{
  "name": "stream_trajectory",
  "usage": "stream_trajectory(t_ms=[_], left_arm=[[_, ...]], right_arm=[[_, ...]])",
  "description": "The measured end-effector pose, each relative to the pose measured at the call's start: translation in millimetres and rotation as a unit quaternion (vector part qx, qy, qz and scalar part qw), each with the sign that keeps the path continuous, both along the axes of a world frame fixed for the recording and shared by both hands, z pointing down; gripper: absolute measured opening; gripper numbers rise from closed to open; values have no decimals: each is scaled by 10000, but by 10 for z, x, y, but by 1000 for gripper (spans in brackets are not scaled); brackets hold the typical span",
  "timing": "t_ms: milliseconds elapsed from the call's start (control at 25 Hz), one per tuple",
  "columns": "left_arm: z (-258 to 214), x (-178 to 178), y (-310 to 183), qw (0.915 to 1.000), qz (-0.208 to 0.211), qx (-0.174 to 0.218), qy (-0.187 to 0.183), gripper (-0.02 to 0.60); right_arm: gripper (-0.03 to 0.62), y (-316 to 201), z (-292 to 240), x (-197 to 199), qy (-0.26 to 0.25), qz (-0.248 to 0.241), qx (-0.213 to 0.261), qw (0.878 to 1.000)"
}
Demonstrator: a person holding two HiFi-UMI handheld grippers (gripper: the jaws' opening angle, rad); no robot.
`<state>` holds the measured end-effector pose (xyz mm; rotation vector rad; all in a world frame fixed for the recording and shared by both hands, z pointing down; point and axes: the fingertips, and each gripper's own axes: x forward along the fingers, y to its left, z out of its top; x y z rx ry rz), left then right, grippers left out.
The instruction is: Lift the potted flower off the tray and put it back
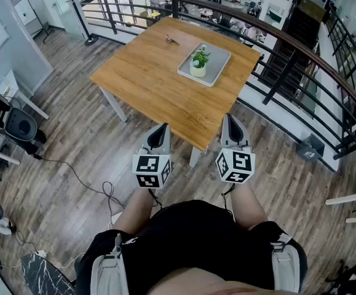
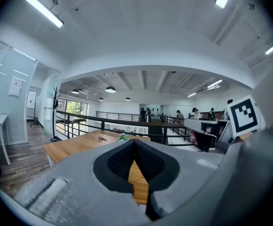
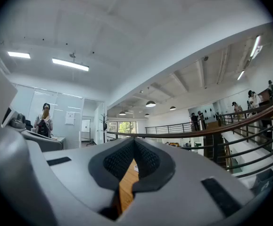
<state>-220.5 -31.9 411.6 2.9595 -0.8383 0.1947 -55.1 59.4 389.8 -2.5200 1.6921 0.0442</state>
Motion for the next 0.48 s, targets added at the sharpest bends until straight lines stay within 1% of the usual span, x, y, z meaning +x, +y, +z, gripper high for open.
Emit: stream_trajectory(t_ms=[280,480], left_arm=[[-15,23,181,10000,9,-14,-8,12],[54,-13,378,9999,97,-59,-8,12]], right_arm=[[-3,162,-16,-24,-119,-120,46,9998],[-3,336,-8,-123,-70,-123,44,9999]])
